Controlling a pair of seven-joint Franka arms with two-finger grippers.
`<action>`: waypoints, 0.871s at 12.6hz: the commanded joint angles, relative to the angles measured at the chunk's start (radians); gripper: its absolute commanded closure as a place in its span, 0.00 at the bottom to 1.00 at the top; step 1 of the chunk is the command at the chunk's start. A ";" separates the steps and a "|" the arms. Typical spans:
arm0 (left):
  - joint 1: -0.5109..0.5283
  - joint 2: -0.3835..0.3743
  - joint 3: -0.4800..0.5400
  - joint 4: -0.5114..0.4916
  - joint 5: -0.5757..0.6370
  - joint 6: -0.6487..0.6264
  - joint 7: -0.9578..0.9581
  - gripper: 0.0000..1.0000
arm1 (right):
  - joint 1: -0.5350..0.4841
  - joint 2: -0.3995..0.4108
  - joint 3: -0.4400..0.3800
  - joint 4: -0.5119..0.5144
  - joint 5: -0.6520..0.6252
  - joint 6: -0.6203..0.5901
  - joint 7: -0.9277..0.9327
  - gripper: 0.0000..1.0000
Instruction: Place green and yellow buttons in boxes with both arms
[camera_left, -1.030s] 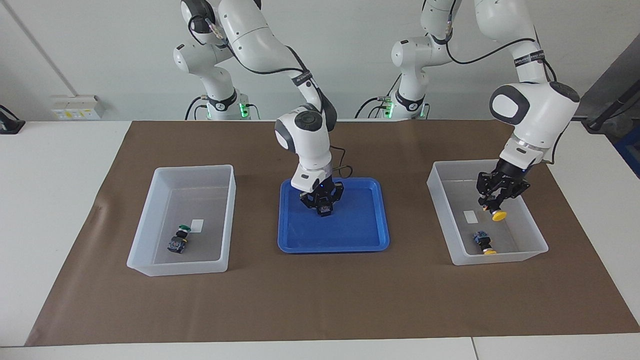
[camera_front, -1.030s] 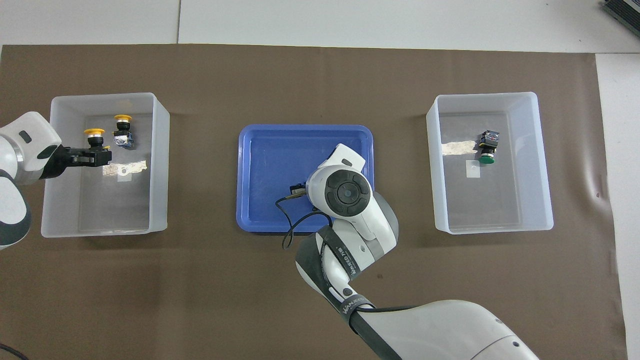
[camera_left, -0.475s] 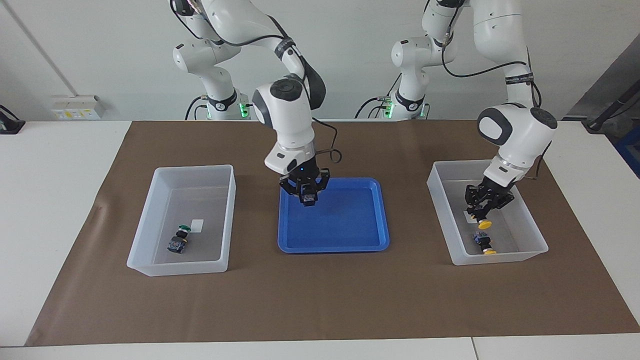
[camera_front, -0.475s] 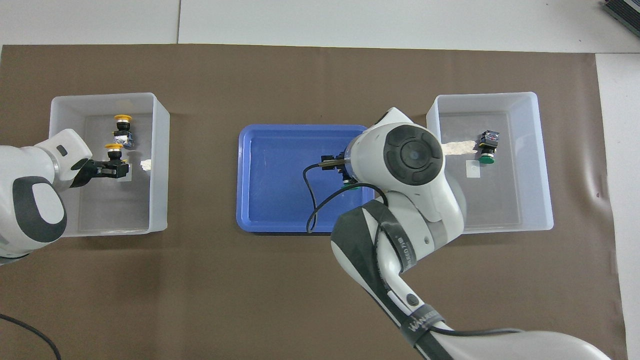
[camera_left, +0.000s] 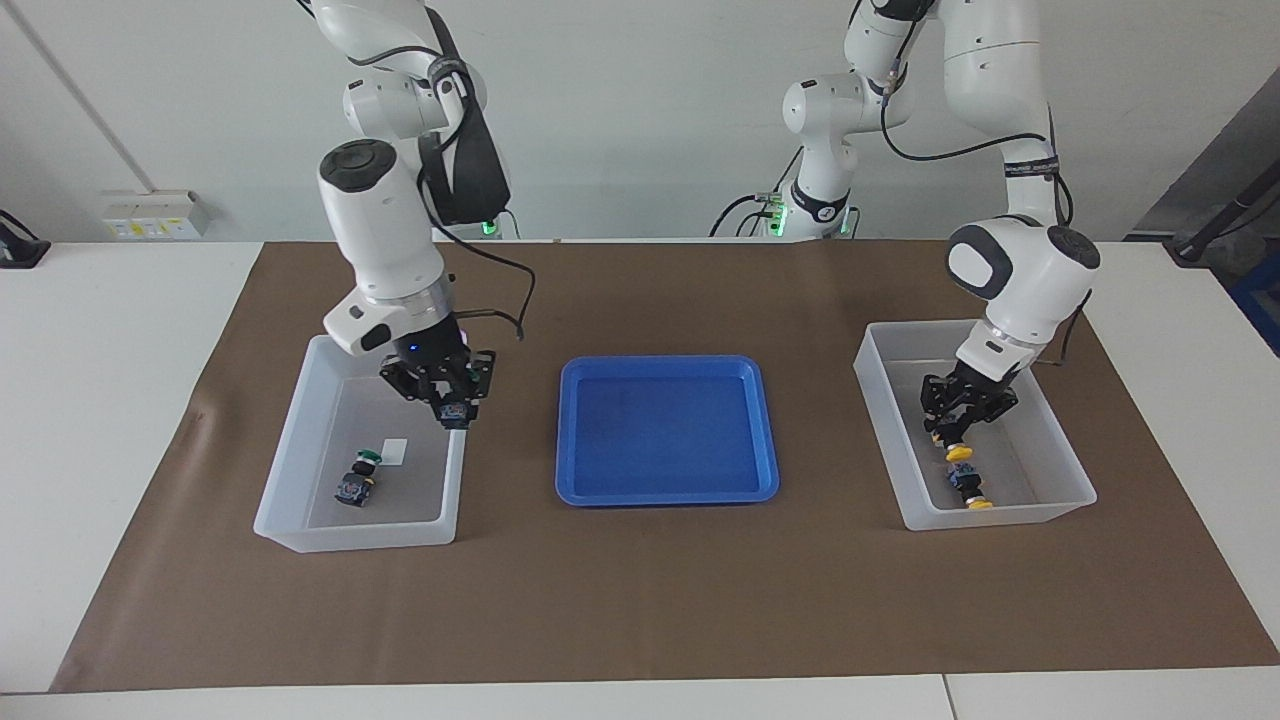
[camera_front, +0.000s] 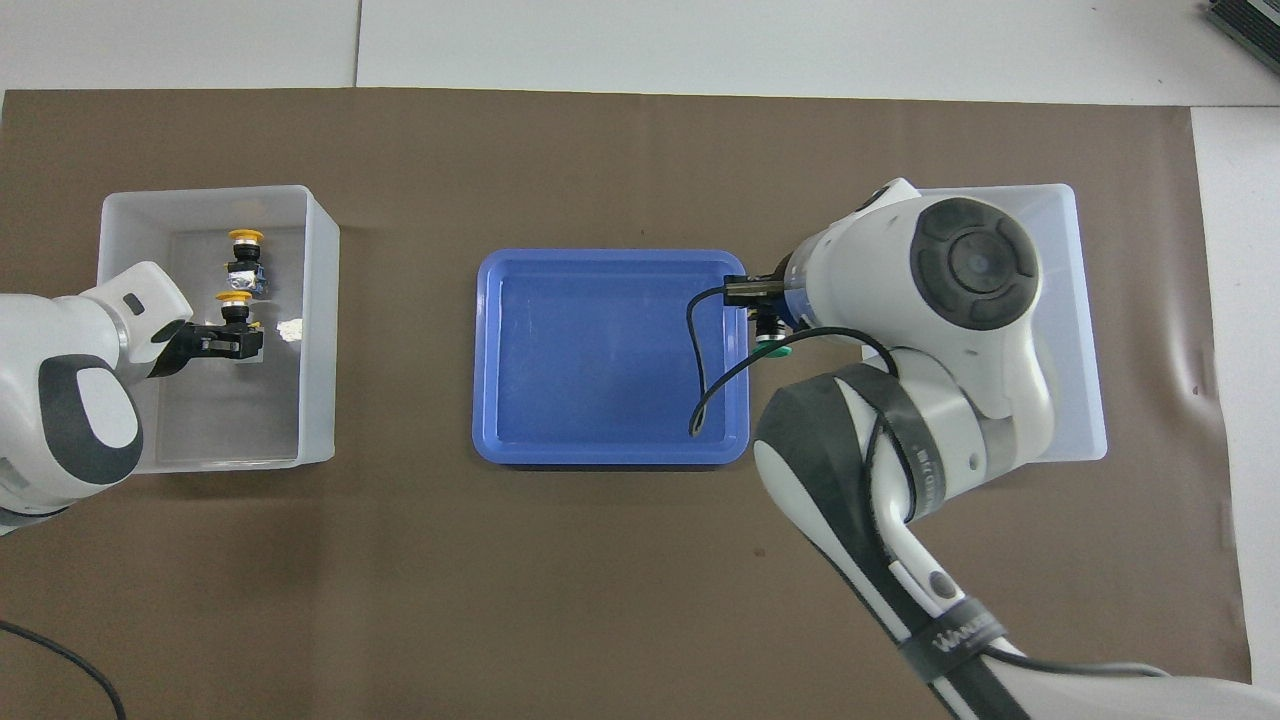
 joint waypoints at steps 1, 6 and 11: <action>-0.017 -0.009 0.009 0.020 -0.023 0.007 0.021 0.00 | -0.102 -0.007 0.017 -0.083 0.011 0.041 -0.140 1.00; -0.007 -0.039 0.012 0.142 -0.009 -0.155 0.008 0.00 | -0.149 0.030 0.017 -0.232 0.011 0.218 -0.226 0.98; -0.039 -0.079 0.006 0.197 0.050 -0.248 -0.061 0.00 | -0.149 0.029 0.017 -0.291 0.011 0.224 -0.226 0.70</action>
